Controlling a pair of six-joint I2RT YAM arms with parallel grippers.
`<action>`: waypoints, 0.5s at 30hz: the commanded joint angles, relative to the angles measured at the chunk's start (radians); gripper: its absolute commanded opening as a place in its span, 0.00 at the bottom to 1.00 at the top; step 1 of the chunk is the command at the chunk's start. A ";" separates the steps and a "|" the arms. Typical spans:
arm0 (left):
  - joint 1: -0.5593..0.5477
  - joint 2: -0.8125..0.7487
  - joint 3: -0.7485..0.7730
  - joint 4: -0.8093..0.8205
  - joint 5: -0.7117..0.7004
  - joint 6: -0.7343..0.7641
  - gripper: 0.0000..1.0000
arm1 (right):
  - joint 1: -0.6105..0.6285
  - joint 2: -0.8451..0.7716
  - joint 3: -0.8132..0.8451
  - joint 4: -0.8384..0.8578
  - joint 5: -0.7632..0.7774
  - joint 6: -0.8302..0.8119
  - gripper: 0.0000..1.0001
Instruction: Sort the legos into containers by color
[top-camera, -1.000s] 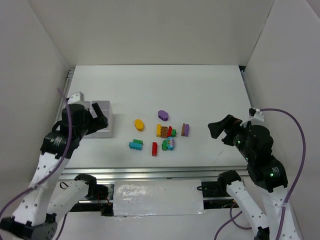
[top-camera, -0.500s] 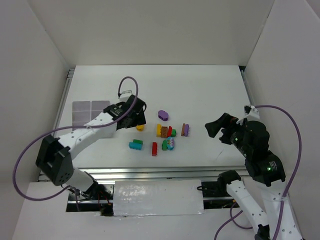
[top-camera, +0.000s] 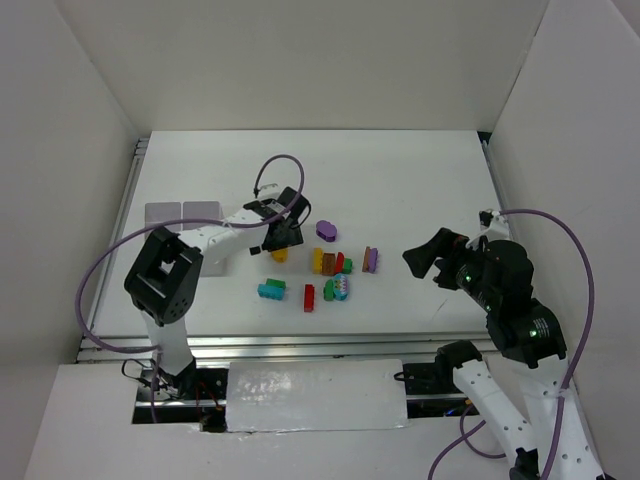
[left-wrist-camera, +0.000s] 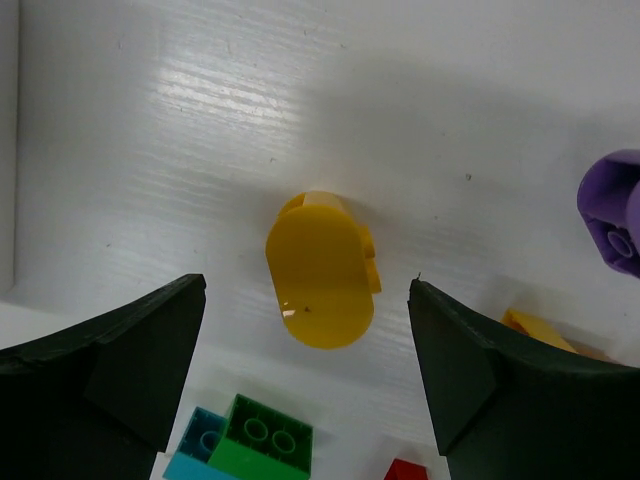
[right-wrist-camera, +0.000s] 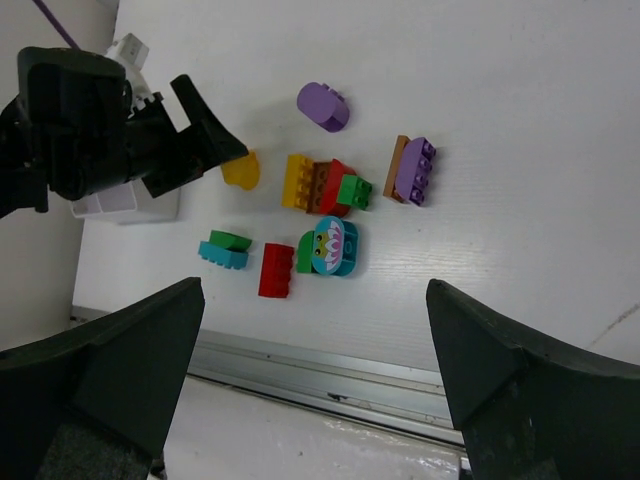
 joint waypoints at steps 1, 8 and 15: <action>0.028 0.016 -0.013 0.076 0.023 -0.024 0.95 | 0.010 0.002 -0.008 0.061 -0.042 -0.021 1.00; 0.037 0.090 -0.002 0.127 0.069 0.005 0.88 | 0.010 0.005 -0.014 0.064 -0.051 -0.022 1.00; 0.038 0.096 -0.034 0.147 0.083 -0.004 0.68 | 0.008 0.001 -0.013 0.059 -0.039 -0.022 1.00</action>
